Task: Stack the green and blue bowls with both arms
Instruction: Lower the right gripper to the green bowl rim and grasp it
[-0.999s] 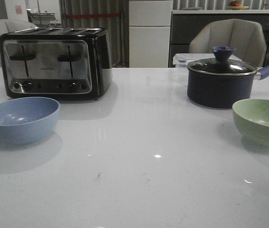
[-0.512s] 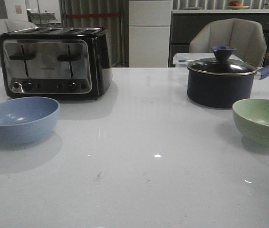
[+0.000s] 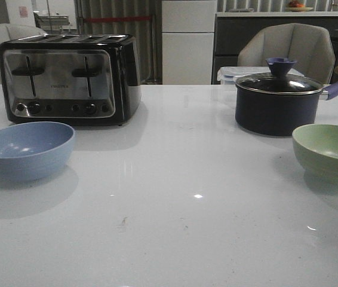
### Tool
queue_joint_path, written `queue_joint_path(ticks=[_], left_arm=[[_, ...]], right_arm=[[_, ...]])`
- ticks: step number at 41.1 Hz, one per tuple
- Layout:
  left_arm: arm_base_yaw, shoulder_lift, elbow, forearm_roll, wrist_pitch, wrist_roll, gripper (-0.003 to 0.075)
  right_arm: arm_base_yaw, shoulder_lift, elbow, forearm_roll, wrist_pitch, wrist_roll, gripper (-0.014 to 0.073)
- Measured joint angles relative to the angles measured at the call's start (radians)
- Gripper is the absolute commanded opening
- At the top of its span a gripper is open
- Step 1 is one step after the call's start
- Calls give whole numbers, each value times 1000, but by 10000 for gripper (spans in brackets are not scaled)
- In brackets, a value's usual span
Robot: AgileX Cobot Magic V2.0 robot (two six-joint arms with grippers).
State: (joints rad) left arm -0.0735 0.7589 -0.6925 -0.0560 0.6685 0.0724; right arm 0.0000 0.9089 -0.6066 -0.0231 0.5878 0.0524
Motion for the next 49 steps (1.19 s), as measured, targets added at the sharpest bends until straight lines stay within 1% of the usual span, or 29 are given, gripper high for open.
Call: queue_joint_path(ticks=[6, 12, 17, 20, 31, 38, 45, 49], left_arm=[[0, 2, 0, 0, -20, 0, 486], [0, 2, 0, 0, -28, 0, 486], [0, 2, 0, 0, -28, 0, 486], [0, 2, 0, 0, -28, 0, 486], [0, 2, 0, 0, -28, 0, 486], [0, 2, 0, 0, -28, 0, 486], [0, 2, 0, 0, -28, 0, 486], [0, 2, 0, 0, -28, 0, 486]], right_arm=[[-10, 70, -30, 0, -7, 0, 555], [-66, 176, -109, 23, 0, 0, 555], [-120, 276, -190, 41, 32, 0, 555], [-135, 336, -240, 43, 54, 0, 555], [-141, 564, -419, 49, 132, 0, 553], [-141, 707, -515, 58, 154, -13, 552], [-141, 836, -575, 78, 161, -52, 552], [-141, 892, -599, 90, 156, -52, 549]])
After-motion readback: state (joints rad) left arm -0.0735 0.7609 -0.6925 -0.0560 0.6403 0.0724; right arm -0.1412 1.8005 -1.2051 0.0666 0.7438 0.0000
